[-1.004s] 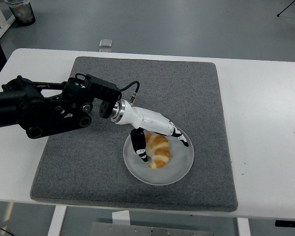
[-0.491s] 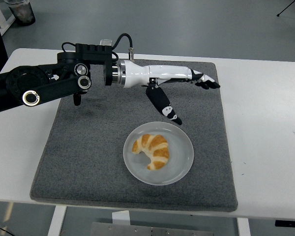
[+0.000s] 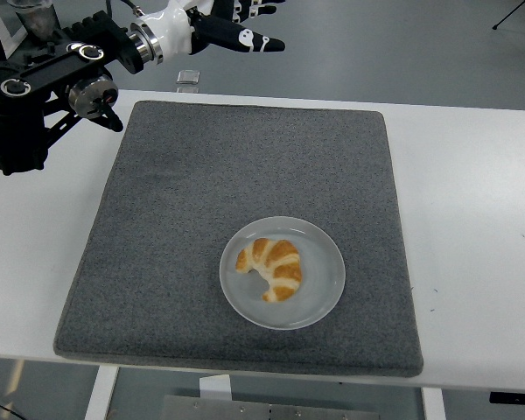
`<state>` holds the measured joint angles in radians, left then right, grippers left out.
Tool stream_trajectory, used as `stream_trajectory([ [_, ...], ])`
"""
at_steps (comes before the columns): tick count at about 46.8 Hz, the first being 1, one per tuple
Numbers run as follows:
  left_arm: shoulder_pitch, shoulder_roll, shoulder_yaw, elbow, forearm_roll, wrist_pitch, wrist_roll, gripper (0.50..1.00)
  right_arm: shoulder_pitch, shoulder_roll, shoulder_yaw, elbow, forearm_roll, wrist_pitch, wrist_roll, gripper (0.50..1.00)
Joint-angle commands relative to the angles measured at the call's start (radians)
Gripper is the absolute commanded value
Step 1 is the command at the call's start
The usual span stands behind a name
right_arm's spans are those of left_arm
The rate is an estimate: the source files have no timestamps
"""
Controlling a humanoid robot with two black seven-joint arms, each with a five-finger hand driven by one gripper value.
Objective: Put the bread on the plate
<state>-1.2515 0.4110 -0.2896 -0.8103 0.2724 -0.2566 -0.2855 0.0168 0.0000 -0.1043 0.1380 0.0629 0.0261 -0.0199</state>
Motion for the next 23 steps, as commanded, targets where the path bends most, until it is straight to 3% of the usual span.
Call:
stream_trajectory([
  [1,0.007,0.006,0.001,0.026,-0.114,0.02,0.037,0.992,0.0,0.0,0.0,0.0,0.0,0.0,0.0,0.952],
  [14,0.021,0.008,-0.02,0.158,-0.4,0.111,0.055,0.992,0.0,0.0,0.0,0.0,0.0,0.0,0.0,0.952],
  [19,0.047,0.003,-0.022,0.18,-0.443,0.157,0.058,0.992,0.0,0.0,0.0,0.0,0.0,0.0,0.0,0.952],
  [23,0.066,0.0,-0.022,0.18,-0.446,0.197,0.095,0.992,0.0,0.0,0.0,0.0,0.0,0.0,0.0,0.952],
])
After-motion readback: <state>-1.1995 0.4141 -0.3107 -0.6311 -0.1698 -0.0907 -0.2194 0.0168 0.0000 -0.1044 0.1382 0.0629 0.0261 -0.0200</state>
